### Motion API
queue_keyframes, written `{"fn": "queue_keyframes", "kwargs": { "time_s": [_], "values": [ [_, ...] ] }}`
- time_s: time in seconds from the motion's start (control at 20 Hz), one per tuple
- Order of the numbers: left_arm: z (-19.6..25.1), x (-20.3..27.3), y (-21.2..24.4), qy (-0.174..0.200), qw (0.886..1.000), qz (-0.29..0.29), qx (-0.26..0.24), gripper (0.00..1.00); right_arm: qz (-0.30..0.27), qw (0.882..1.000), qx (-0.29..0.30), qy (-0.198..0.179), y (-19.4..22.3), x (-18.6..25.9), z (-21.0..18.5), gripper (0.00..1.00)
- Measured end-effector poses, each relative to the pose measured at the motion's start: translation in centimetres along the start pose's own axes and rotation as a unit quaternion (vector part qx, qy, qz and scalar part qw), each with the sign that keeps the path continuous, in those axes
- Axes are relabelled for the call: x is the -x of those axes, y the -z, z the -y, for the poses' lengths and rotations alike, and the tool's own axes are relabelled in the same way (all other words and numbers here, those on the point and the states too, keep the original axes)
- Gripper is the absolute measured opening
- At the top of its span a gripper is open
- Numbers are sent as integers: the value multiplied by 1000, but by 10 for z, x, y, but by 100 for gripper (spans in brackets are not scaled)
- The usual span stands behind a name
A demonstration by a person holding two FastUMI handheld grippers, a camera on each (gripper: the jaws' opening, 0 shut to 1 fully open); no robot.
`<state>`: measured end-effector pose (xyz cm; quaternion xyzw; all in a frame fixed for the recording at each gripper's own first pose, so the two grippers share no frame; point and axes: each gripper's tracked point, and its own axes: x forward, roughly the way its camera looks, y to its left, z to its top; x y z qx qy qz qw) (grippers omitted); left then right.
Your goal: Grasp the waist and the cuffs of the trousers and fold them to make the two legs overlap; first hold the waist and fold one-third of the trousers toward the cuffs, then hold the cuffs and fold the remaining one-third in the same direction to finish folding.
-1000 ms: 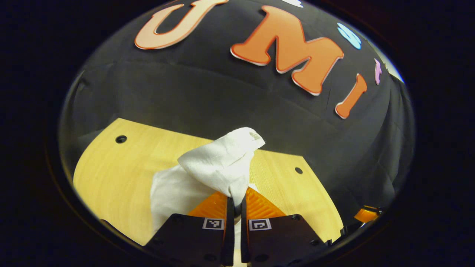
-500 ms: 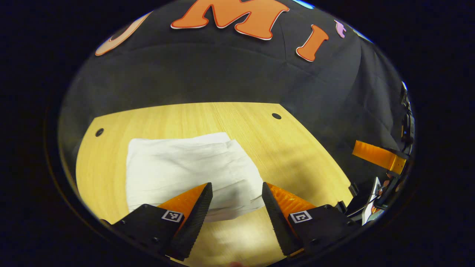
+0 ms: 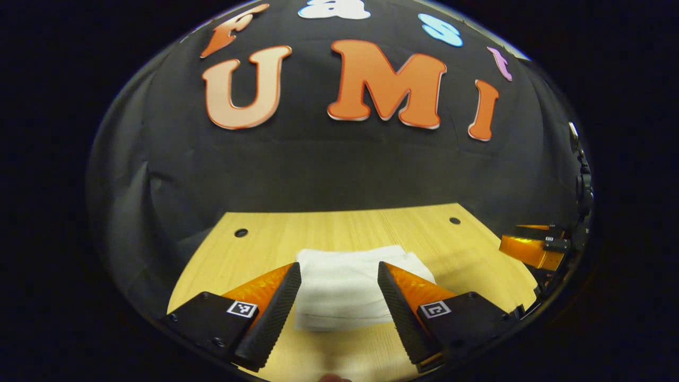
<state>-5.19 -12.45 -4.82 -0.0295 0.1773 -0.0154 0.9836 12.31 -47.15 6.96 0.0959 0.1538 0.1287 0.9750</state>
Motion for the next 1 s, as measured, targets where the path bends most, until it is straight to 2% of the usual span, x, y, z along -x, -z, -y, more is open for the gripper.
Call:
{"fn": "queue_keyframes", "kwargs": {
  "time_s": [0.1, 0.25, 0.4, 0.55, 0.8, 1.0],
  "values": [
    [-8, 18, -20, -17, 998, 55, 3, 95, 20, 1000, 0, -9, -10, 5, -29, 93],
    [-8, 51, -52, -17, 991, 129, 8, 95, 32, 999, 7, -10, -12, 2, -58, 93],
    [5, 79, -72, -23, 984, 172, -34, 95, 34, 999, 10, -21, -5, 6, -84, 95],
    [8, 83, -81, -13, 980, 189, -54, 95, 42, 998, 24, -33, -4, 11, -108, 96],
    [-11, 96, -78, -4, 981, 194, -2, 95, 85, 995, 37, -44, -24, 24, -125, 97],
    [-17, 100, -75, -10, 981, 193, 0, 95, 110, 992, 47, -49, -31, 33, -136, 97]
  ]
}}
